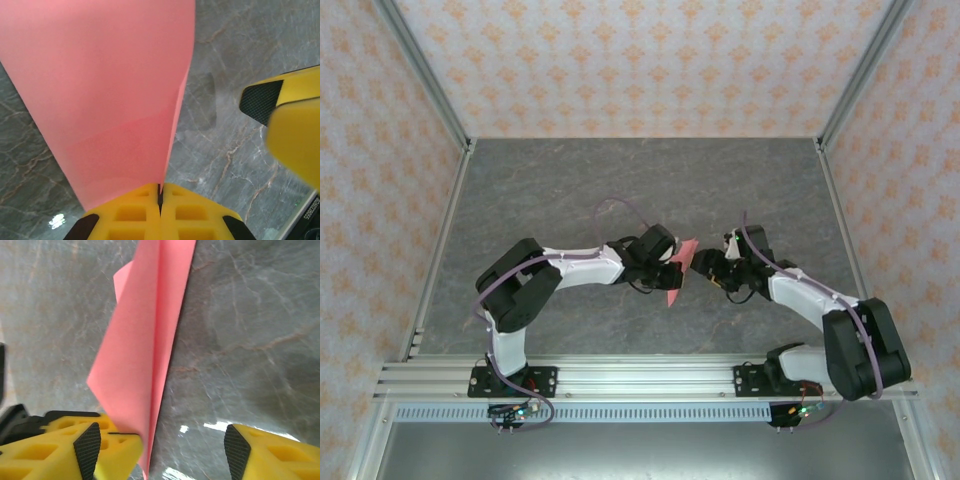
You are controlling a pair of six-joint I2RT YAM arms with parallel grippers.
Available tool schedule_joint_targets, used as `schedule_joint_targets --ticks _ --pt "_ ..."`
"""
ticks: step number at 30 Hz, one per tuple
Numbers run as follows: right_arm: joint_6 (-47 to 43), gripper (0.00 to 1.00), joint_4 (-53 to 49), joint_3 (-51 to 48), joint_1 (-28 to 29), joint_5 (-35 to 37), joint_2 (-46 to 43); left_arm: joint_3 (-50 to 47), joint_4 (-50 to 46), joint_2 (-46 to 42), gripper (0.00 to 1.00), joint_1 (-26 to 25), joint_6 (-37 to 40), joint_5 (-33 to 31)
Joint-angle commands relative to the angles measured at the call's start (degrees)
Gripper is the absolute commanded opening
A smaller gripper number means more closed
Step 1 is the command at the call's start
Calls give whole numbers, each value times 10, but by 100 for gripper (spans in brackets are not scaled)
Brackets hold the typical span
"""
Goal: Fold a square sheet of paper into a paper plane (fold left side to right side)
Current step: Fold the wing for the fifth time at the center of the table.
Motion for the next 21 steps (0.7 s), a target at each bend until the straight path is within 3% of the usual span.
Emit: schedule_joint_targets --ticks 1,11,21 --pt "27 66 82 -6 1 -31 15 -32 79 -21 0 12 -51 36" --pt "54 52 150 3 22 -56 80 -87 162 -51 0 32 -104 66" --pt "84 48 211 20 32 -50 131 -120 204 -56 0 43 -135 70"
